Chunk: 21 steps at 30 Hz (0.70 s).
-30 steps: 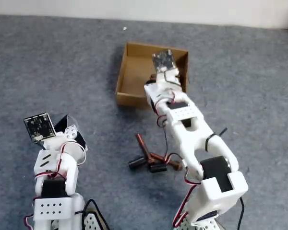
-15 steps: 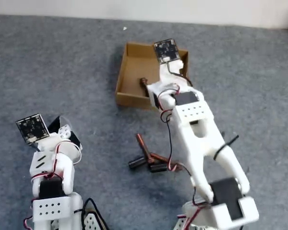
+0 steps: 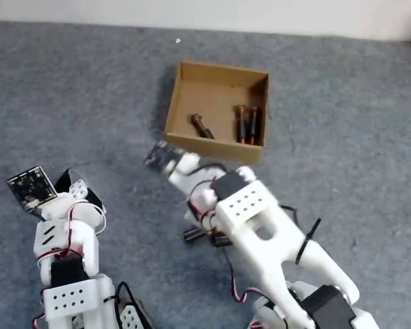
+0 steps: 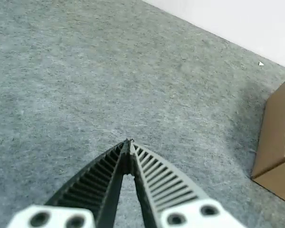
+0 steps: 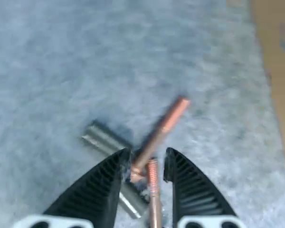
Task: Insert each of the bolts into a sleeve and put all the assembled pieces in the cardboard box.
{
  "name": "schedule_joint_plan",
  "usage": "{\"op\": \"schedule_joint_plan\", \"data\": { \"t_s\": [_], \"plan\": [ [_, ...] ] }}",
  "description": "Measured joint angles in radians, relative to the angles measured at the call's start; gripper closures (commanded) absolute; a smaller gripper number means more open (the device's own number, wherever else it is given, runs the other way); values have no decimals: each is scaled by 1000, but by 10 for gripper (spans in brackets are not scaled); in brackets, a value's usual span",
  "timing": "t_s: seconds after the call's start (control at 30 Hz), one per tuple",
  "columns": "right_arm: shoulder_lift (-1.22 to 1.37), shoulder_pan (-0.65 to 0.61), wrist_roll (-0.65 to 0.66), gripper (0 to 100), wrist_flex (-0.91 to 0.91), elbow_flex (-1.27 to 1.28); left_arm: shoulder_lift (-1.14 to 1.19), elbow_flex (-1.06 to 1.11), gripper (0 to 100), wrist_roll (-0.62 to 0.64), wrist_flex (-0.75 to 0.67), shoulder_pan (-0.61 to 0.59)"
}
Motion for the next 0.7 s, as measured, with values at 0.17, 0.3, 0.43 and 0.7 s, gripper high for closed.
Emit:
{"op": "schedule_joint_plan", "data": {
  "t_s": [0.17, 0.3, 0.43, 0.7],
  "plan": [
    [0, -66, 120, 889, 2, 18, 0, 0, 993, -2, 0, 0],
    [0, -87, 186, 889, 2, 21, 0, 0, 993, -2, 0, 0],
    [8, -94, 218, 889, 2, 21, 0, 0, 993, -2, 0, 0],
    [216, -92, 222, 889, -6, 6, 0, 0, 993, -2, 0, 0]
  ]
}}
